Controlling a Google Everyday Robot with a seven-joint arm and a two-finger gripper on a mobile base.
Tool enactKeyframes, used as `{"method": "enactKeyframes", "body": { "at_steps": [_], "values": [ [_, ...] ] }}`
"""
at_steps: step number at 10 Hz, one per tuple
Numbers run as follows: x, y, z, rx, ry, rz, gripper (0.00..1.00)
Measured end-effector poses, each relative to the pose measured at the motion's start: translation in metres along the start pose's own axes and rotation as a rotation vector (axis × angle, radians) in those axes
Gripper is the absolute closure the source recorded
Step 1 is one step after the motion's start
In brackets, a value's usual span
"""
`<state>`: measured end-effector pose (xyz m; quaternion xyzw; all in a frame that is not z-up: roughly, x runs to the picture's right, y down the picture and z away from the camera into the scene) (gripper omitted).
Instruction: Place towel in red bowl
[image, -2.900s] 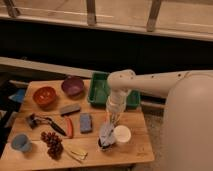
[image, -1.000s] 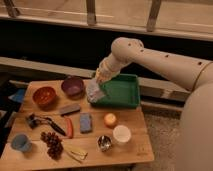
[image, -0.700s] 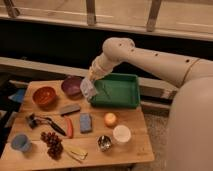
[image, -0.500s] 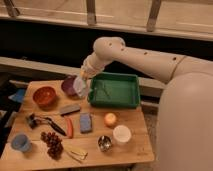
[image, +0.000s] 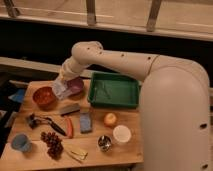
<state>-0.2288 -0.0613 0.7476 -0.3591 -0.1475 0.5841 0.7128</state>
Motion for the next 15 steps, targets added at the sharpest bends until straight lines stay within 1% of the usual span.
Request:
{"method": "enactKeyframes", "body": {
  "at_steps": [1, 2, 4, 5, 7, 9, 11, 13, 15],
  "values": [
    [-0.007, 0.013, 0.009, -0.020, 0.002, -0.018, 1.00],
    [-0.008, 0.017, 0.011, -0.027, 0.005, -0.023, 1.00],
    [-0.008, 0.013, 0.009, -0.023, 0.003, -0.019, 1.00],
    [-0.008, 0.016, 0.011, -0.025, 0.005, -0.022, 1.00],
    [-0.008, 0.013, 0.012, -0.027, 0.001, -0.023, 1.00],
    [-0.015, 0.025, 0.028, -0.054, -0.001, -0.046, 1.00],
    [-0.031, 0.044, 0.058, -0.087, 0.001, -0.062, 1.00],
    [-0.035, 0.056, 0.084, -0.115, 0.011, -0.061, 0.98],
    [-0.032, 0.055, 0.105, -0.133, 0.020, -0.046, 0.78]
  ]
}}
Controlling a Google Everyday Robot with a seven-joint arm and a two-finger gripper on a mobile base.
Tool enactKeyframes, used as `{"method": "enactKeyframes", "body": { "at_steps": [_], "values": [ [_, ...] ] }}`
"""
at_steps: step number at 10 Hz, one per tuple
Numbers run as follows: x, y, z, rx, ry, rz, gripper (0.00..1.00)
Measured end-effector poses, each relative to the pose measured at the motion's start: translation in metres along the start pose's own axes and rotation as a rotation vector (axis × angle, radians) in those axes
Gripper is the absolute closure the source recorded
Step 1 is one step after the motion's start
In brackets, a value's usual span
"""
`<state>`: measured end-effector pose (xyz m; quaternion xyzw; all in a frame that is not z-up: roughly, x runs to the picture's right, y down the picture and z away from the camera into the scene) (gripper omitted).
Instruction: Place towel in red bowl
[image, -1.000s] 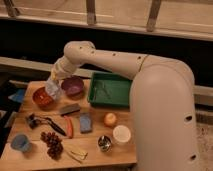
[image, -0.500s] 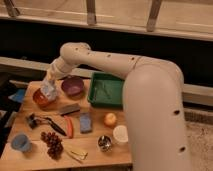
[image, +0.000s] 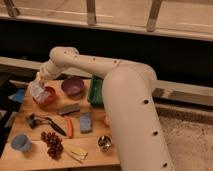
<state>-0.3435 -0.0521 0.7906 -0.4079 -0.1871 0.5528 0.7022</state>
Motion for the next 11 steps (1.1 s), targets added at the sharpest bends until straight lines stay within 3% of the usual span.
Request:
{"method": "enactKeyframes", "body": {
  "at_steps": [2, 5, 6, 11],
  "values": [
    [0.002, 0.000, 0.021, -0.016, -0.006, 0.008, 0.58],
    [-0.009, -0.004, 0.024, -0.022, -0.036, 0.005, 0.28],
    [-0.010, 0.000, 0.027, -0.027, -0.036, 0.000, 0.22],
    [-0.009, 0.002, 0.027, -0.043, -0.043, -0.004, 0.20]
  ]
}}
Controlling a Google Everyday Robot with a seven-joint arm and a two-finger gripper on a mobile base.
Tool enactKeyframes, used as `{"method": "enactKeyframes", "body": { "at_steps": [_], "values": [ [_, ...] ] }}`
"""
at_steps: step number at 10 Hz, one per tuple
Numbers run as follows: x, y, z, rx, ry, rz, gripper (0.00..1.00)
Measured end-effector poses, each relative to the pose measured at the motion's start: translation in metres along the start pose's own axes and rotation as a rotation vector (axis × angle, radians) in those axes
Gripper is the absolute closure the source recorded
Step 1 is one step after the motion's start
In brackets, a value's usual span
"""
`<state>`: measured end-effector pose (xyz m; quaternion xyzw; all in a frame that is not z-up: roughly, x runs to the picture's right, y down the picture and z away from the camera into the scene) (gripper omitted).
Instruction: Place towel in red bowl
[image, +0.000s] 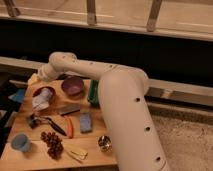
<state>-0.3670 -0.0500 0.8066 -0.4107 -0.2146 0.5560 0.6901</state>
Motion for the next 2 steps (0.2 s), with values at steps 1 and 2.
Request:
{"method": "enactKeyframes", "body": {
  "at_steps": [1, 2],
  "values": [
    [0.0002, -0.0005, -0.0002, 0.001, 0.000, 0.000, 0.20],
    [-0.0001, -0.0015, -0.0011, 0.001, -0.001, 0.001, 0.20]
  ]
}}
